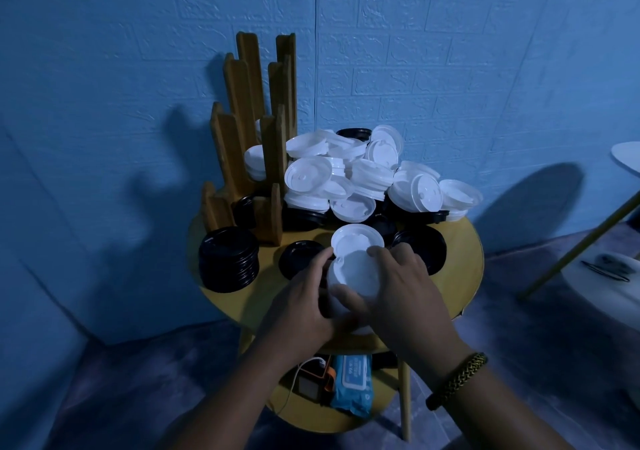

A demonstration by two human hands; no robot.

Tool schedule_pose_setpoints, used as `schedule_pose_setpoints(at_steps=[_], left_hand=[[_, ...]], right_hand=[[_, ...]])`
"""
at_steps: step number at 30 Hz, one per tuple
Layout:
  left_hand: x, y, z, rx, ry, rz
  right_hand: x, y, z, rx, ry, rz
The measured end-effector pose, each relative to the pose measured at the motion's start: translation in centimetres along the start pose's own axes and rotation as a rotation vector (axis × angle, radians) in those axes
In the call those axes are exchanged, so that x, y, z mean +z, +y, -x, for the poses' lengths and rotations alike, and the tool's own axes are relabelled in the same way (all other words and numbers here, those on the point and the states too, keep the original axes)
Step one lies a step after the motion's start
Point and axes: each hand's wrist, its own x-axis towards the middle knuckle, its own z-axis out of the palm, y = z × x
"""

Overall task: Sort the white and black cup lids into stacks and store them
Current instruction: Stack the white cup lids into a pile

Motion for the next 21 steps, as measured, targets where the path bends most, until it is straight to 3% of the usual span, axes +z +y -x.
schedule_pose_setpoints(at_steps=[5,12,15,17,19,21], left_hand=[[-0.1,0.2,-0.1,-0.018,-0.026,0.018],[-0.1,0.0,-0.1,0.007,-0.023,0.019],[-0.1,-0.2,-0.1,0.022,-0.029,0.046],[0.0,-0.3,-0.1,0.029,-0.027,0.043],[0.1,-0.4,-0.1,0.033,-0.017,0.036],[0.1,-0.5,-0.1,0.032,-0.012,0.032]], right_hand=[[-0.5,1.8,-0.7,-0.105,-0.183,-0.259],[-0.8,2.5,-2.0,-0.170,-0.222,-0.103],[-1.6,3.6,-2.8,-0.118,-0.301,-0.449],[-1.8,5.3,-4.1,-0.060,-0.148,-0.595],[-1.2,7.1,-5.9,-0.106,0.010,-0.293],[-0.4,8.1,-6.9,-0.196,-0.042,-0.007]])
